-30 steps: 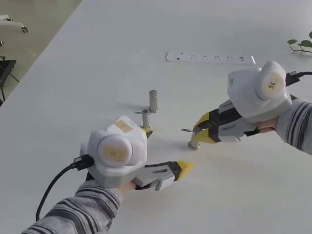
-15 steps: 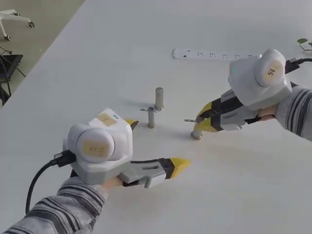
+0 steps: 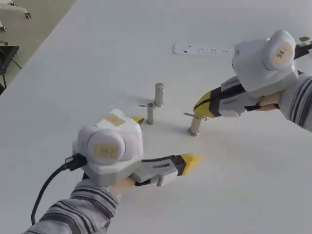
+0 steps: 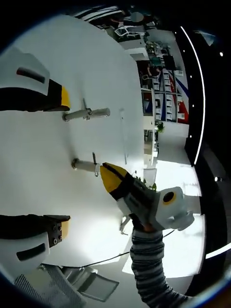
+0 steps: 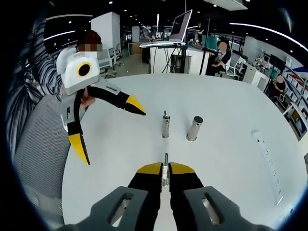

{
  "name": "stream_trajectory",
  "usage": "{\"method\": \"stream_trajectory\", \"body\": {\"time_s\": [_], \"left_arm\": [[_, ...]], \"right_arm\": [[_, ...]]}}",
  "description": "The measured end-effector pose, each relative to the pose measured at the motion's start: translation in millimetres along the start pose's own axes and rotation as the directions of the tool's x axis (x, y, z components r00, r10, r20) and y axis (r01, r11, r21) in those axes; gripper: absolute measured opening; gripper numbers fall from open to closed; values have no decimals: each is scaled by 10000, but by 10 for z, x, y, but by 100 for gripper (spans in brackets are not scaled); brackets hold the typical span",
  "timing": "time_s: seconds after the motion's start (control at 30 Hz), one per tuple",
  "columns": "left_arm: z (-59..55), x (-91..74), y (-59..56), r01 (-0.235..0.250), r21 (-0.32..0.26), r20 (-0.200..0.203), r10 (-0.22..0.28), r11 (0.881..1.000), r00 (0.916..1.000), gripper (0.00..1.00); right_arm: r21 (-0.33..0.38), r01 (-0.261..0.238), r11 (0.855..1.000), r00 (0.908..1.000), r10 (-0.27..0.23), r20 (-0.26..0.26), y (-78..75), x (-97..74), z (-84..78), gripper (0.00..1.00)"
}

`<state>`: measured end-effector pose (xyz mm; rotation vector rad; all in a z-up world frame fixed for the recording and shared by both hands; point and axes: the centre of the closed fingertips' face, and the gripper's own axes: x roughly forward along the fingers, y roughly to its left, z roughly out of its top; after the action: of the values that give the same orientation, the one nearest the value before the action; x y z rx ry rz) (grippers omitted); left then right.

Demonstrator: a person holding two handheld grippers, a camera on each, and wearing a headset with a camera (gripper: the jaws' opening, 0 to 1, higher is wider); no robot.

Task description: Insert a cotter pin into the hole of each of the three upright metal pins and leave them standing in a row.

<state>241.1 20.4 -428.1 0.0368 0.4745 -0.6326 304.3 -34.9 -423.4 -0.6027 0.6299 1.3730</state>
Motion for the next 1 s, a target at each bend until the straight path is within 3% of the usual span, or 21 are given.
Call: {"method": "stream_trajectory", "body": {"time_s": [0.17, 0.33, 0.6, 1.0], "left_arm": [[-23, -20, -41, 235, 476, -139, -229, 9986, 9996, 89], [-29, -15, 34, 201, 609, -292, -184, 9979, 9994, 89], [15, -37, 79, 147, 571, -140, -139, 9983, 9998, 90], [36, -67, 124, 84, 499, -128, -78, 9987, 9999, 90]], "right_arm": [[318, 301, 9990, 9995, -300, -19, -89, -11, -25, 9], [571, 181, 9982, 9998, -176, -88, -64, 10, -18, 15], [692, 24, 9976, 9998, -11, -190, 48, 77, -50, 15], [715, 123, 9974, 9992, -95, -390, 83, 160, -61, 12]]}}
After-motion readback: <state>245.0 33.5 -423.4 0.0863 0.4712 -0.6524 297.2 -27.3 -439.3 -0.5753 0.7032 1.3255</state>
